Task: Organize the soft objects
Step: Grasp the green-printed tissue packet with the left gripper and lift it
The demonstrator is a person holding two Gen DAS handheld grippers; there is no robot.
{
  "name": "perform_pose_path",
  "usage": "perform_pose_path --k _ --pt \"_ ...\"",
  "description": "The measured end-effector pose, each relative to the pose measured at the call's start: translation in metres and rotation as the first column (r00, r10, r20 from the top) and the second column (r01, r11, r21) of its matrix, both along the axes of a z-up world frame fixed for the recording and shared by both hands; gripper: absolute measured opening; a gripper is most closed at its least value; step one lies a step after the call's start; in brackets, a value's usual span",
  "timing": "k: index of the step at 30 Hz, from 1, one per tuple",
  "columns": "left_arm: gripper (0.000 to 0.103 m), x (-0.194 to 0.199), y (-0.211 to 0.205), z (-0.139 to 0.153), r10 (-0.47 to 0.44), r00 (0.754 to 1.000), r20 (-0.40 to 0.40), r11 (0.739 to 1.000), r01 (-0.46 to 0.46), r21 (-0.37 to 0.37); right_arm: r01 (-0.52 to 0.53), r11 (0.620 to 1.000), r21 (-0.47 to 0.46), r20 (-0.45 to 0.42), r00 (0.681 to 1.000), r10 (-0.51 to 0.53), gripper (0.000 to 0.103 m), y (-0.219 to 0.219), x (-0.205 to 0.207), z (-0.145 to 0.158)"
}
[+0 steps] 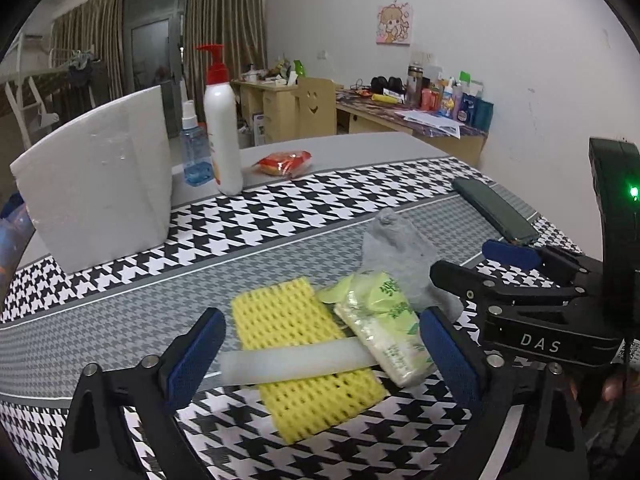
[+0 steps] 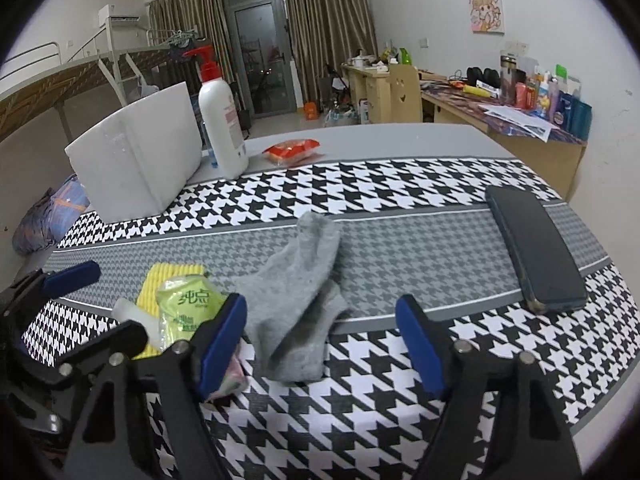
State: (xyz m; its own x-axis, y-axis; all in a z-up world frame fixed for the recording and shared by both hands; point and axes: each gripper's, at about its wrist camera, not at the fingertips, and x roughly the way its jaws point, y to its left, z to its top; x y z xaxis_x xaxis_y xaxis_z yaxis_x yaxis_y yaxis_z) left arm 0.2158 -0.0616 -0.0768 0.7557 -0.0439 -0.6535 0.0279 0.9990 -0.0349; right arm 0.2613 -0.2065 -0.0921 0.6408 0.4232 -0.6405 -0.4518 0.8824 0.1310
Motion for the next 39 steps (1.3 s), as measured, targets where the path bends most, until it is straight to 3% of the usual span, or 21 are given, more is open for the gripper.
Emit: perform_pose_path --k 11,22,39 --pt "0.081 0.012 -0.022 -0.008 0.005 0.999 -0.045 1.000 -0.004 0.012 -0.013 1.000 0.004 -0.017 1.000 0.013 0.079 -0.009 0.011 -0.004" --pt "0.051 0.020 -0.035 -0.016 -0.006 0.996 -0.094 1.000 0.006 0.001 -0.016 1.000 0.002 -0.028 0.999 0.016 0.079 -0.014 0.018 -0.007" --pt "0.033 0.034 -0.044 -0.027 -0.049 0.988 -0.146 0.998 0.044 -0.035 -0.011 1.000 0.005 -0.018 1.000 0.011 0.079 -0.020 0.015 -0.007"
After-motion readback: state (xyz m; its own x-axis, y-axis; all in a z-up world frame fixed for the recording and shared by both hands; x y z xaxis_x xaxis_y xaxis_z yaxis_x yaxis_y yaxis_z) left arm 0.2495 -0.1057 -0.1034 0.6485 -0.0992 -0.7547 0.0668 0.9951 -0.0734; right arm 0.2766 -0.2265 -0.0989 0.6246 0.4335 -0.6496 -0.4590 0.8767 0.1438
